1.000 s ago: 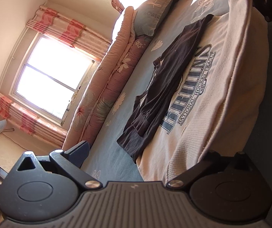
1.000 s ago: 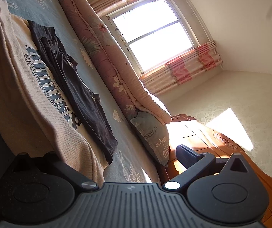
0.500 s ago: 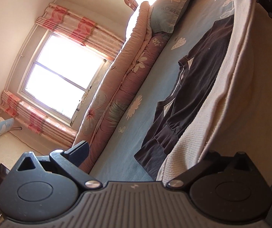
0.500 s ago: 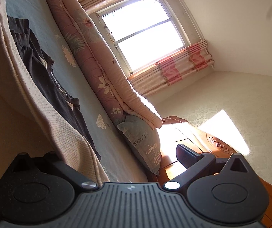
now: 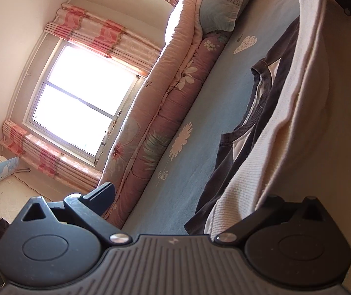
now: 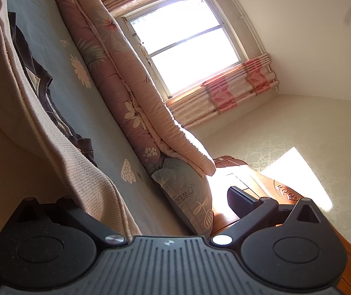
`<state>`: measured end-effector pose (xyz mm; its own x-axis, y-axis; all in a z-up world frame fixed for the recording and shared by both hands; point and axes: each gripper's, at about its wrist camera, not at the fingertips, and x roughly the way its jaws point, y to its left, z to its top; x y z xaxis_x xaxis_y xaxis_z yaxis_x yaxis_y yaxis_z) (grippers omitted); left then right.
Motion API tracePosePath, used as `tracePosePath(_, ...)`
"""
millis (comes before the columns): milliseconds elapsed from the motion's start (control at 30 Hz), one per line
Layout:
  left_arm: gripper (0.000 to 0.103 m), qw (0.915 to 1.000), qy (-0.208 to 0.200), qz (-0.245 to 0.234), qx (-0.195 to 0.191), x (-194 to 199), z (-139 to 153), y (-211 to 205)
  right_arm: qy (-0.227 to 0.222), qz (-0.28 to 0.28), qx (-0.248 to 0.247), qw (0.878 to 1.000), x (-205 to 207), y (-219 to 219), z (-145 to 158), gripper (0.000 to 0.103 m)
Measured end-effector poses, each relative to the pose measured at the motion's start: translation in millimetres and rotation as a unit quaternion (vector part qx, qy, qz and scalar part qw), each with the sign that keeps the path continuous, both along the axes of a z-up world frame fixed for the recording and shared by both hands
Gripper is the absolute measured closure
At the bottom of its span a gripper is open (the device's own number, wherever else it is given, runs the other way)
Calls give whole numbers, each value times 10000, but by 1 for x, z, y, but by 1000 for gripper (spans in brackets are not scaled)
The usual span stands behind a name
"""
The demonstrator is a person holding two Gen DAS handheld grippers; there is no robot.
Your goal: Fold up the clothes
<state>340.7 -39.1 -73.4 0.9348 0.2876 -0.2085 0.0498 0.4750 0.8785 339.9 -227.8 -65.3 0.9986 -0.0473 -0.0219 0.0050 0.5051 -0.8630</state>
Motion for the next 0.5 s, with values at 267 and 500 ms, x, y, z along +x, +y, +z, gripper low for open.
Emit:
tracePosePath(267, 1, 9995, 315, -3, -71, 51, -17, 7, 172, 26, -22, 9998, 54, 11, -9, 0)
tracePosePath(500, 1, 9940, 982, -45, -474, 78, -30, 19, 920, 122, -124, 9956, 87, 16, -31, 0)
